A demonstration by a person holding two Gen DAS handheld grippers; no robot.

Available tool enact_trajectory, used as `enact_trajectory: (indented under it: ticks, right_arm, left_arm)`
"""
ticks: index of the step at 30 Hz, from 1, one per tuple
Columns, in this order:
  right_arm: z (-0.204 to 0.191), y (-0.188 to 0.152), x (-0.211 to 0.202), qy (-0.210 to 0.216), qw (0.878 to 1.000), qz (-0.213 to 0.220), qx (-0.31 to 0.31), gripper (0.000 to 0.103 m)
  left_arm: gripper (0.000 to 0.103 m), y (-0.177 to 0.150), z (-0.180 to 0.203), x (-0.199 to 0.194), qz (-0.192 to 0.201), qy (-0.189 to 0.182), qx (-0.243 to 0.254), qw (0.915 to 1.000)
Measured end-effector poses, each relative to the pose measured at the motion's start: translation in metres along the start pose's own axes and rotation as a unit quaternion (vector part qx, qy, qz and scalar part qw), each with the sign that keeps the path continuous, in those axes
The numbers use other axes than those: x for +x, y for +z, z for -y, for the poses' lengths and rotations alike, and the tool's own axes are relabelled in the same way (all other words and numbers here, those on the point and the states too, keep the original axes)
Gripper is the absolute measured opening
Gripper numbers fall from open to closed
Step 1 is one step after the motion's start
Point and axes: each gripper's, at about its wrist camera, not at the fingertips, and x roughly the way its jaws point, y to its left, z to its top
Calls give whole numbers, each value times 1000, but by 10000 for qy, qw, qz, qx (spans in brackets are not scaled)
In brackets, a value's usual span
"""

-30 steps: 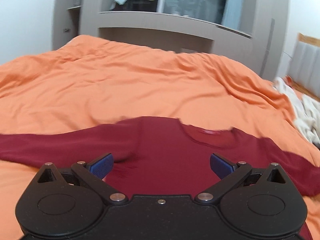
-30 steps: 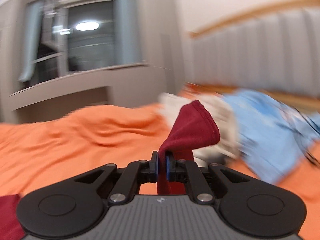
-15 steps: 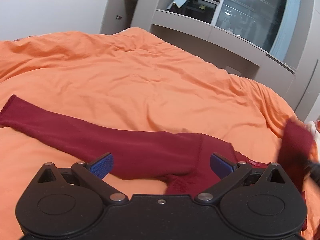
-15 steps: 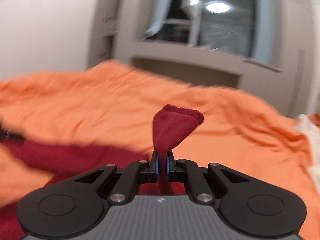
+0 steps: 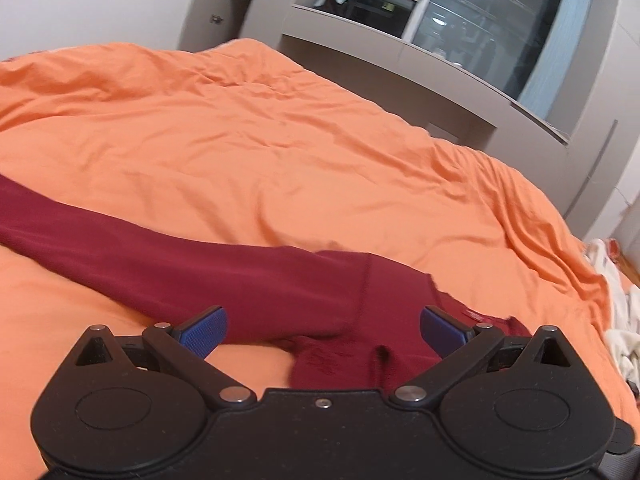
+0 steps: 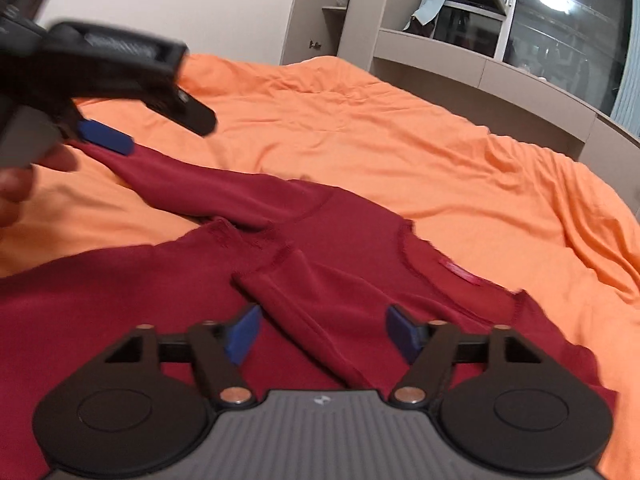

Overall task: Fold small clothes
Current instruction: 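Open the right tool to release the sleeve and withdraw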

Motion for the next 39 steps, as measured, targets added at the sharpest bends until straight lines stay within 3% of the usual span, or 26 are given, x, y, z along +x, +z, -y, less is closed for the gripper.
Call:
enact_trajectory:
  ticks: [3, 7, 9, 13, 16, 18, 20, 22, 23, 26, 32, 34, 37, 39]
  right_arm:
    - [21, -17, -31, -214, 9995, 36, 210, 98]
    - [69, -46, -62, -794, 9932, 136, 838, 102]
    - [98, -61, -70, -1022, 9843, 178, 1427, 102]
    - [156, -91, -69, -1225, 9549, 291, 2690, 100]
    - [188, -108, -58, -1317, 9352, 327, 3270, 88]
    - [206, -117, -48, -1368, 9195, 294, 3673, 66]
    - [223, -125, -35, -1361, 9045, 209, 4037, 58]
    - [231, -132, -26, -1319, 8916, 169, 4329, 45]
    - [234, -136, -22, -1284, 8883, 164, 4406, 27]
    - [234, -137, -21, -1389, 8884, 153, 4373, 9]
    - [228, -123, -42, -1682, 9037, 461, 3910, 8]
    - [227, -123, -36, -1726, 9081, 258, 3806, 12]
    - [225, -123, -37, -1790, 9086, -10, 3773, 27]
    - [222, -122, -46, -1835, 9105, -56, 3704, 44]
  left_arm:
    - [102, -6, 18, 10, -82, -94, 282, 9995]
    - [103, -24, 41, 30, -255, -53, 799, 9965]
    - [102, -33, 50, 41, -280, 57, 1044, 9941]
    - [102, -44, 58, 56, -299, 208, 1235, 9917]
    - [102, -48, 60, 65, -421, 415, 1355, 9890]
    - [102, -51, 61, 72, -522, 772, 1458, 9849]
    - [102, -55, 61, 77, -606, 1051, 1568, 9802]
    - [102, -56, 58, 82, -766, 1093, 1568, 9786]
    - [102, -56, 57, 84, -854, 1080, 1557, 9782]
    - [102, -57, 53, 89, -1045, 1136, 1530, 9761]
    - [102, -63, 57, 90, -1136, 1203, 1678, 9718]
    - [103, -63, 56, 92, -1163, 1198, 1657, 9719]
    - [103, -62, 54, 93, -1188, 1170, 1587, 9731]
    - [103, -62, 53, 94, -1203, 1153, 1551, 9737]
